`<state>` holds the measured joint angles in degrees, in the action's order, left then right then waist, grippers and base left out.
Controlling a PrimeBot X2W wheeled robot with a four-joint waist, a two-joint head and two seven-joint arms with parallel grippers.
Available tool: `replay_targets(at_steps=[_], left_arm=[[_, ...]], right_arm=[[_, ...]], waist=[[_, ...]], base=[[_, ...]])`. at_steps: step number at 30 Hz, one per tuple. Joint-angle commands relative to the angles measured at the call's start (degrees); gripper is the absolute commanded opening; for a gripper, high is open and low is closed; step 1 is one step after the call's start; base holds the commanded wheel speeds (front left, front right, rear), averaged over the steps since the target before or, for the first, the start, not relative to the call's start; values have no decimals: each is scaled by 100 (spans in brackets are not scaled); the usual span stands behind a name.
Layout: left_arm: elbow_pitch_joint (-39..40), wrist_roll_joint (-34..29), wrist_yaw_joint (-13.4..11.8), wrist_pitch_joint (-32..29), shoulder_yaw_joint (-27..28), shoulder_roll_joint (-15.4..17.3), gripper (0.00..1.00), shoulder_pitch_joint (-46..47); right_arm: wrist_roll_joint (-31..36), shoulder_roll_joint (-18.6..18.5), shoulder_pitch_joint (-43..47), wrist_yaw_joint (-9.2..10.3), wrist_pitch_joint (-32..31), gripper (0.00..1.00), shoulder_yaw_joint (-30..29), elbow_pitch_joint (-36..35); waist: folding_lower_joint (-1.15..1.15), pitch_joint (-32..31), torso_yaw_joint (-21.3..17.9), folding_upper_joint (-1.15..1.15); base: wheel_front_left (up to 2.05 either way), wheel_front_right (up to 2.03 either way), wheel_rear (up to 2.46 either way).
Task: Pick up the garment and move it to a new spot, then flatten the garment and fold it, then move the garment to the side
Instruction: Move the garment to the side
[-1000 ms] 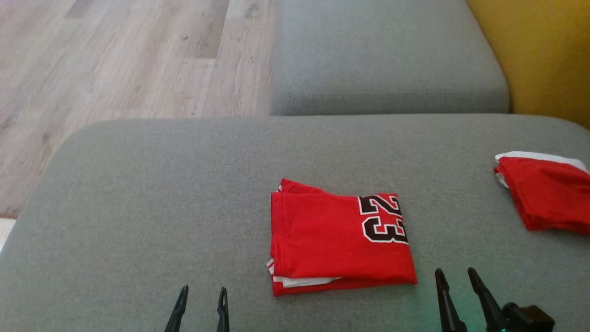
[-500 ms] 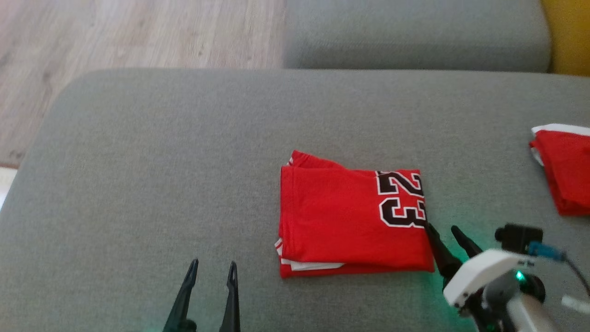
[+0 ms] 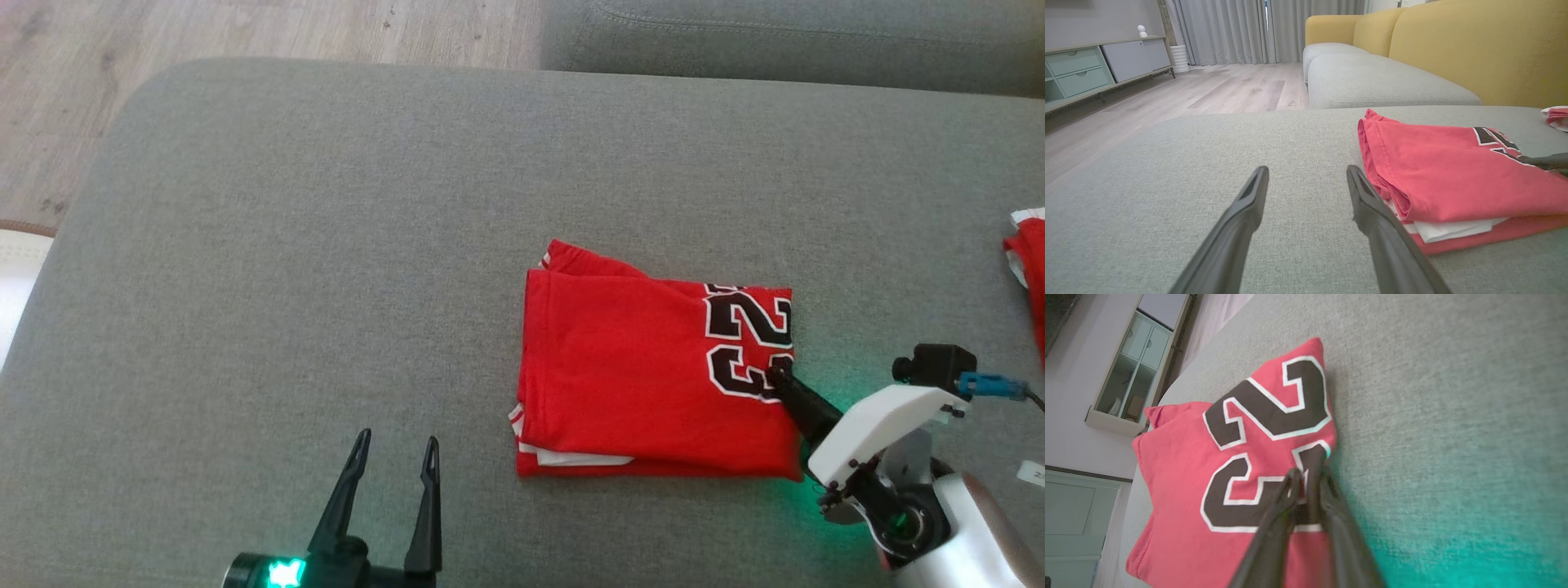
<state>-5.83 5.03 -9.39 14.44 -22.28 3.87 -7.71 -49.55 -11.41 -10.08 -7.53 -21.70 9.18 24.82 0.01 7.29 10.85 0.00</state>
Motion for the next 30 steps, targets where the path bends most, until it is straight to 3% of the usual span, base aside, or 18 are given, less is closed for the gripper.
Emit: replay_targets(at_steps=[1, 9, 18, 24, 29, 30], left_arm=[[140, -37, -1, 56, 128, -75, 100, 221], [202, -4, -21, 56, 155, -87, 100, 227], [450, 174, 46, 56, 267, -96, 100, 757], [611, 387, 128, 56, 307, -98, 100, 1180], [751, 541, 245, 56, 305, -99, 100, 1380], [754, 562, 258, 56, 311, -99, 100, 1407]], right_arm=[[-42, -102, -111, 4, 11, 0, 112, -216], [79, -897, -166, 4, -51, 0, -86, -889], [647, -2137, -897, 4, -704, 0, -1200, -1603], [1110, -2608, -1226, 4, -1050, 0, -2101, -1827], [1577, -2737, -1178, 4, -1292, 0, -2789, -1999], [1703, -2733, -1146, 4, -1311, 36, -2878, -2030]], waist=[[-1, -4, -5, 0], [-1, 166, -397, 0], [-1, 1003, -959, 0], [-1, 1472, -1076, 0], [-1, 1609, -1104, 0], [-1, 1602, -1107, 0]], base=[[0, 0, 0], [0, 0, 0], [0, 0, 0], [0, 0, 0], [0, 0, 0], [0, 0, 0]])
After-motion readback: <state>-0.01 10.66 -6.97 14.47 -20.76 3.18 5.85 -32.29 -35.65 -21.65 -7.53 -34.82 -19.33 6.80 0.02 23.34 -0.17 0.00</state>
